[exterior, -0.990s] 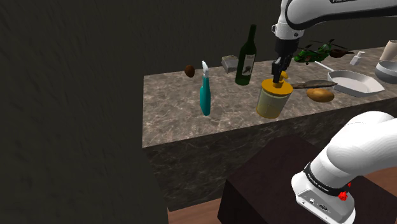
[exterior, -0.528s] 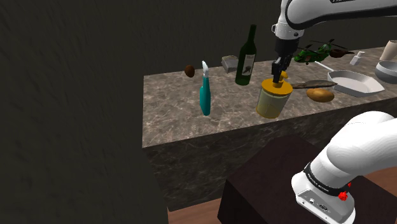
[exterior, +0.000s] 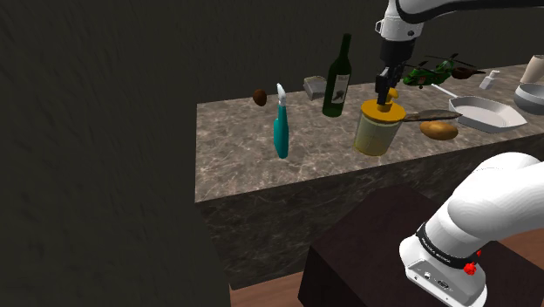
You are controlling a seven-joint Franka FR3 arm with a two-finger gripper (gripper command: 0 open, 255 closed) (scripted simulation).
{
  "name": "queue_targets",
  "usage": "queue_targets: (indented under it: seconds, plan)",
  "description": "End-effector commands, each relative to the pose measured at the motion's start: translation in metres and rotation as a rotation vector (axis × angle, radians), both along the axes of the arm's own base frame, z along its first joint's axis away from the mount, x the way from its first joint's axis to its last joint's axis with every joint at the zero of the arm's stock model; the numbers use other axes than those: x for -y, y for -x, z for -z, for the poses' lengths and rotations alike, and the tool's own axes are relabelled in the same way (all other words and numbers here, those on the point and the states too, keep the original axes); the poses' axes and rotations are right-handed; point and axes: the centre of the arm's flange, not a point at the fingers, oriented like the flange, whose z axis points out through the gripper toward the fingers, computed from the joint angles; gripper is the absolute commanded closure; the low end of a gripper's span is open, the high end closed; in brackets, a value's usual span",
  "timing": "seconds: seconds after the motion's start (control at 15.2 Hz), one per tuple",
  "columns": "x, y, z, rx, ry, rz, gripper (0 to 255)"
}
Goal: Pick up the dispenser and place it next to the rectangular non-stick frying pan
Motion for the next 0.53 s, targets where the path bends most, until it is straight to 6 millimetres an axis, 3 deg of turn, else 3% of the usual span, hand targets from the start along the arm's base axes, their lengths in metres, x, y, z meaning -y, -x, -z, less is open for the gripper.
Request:
queue_targets:
  seconds: [0.0, 0.46]
  plan:
    - [0.001, 0.0, -0.011, 0.0, 0.0, 0.0, 255]
    - [0.001, 0.0, -0.048, 0.0, 0.0, 0.0, 255]
